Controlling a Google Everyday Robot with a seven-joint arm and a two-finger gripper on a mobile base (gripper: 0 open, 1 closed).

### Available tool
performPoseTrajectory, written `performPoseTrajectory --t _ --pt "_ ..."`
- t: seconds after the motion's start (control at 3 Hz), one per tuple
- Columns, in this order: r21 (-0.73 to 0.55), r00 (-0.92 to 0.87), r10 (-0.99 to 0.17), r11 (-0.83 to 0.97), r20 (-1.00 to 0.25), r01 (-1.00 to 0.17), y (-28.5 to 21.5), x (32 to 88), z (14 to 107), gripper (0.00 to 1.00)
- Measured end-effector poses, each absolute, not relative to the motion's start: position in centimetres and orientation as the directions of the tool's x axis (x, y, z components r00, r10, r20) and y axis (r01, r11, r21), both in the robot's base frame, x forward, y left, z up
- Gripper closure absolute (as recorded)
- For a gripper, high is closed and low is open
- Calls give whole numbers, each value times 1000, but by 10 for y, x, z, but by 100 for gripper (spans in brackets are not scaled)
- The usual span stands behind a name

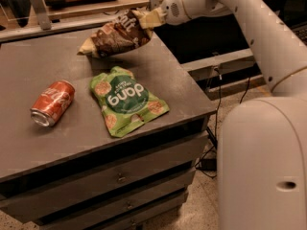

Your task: Move brown chip bag near green jalapeno chip bag

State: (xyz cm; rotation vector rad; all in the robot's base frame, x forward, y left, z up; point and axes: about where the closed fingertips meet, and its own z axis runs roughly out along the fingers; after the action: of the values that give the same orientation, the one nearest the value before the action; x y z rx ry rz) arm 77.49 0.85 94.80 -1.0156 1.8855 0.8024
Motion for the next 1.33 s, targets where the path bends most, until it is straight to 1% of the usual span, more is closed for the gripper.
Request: performPoseTrajectory --t 0.67,1.0,1.33 --pt "271 -443 -348 443 -827 -855 6 713 956 99" --pt "318 -479 -330 438 -814 -841 8 699 956 77" --pt "353 -515 -320 447 -795 -822 11 688 958 46"
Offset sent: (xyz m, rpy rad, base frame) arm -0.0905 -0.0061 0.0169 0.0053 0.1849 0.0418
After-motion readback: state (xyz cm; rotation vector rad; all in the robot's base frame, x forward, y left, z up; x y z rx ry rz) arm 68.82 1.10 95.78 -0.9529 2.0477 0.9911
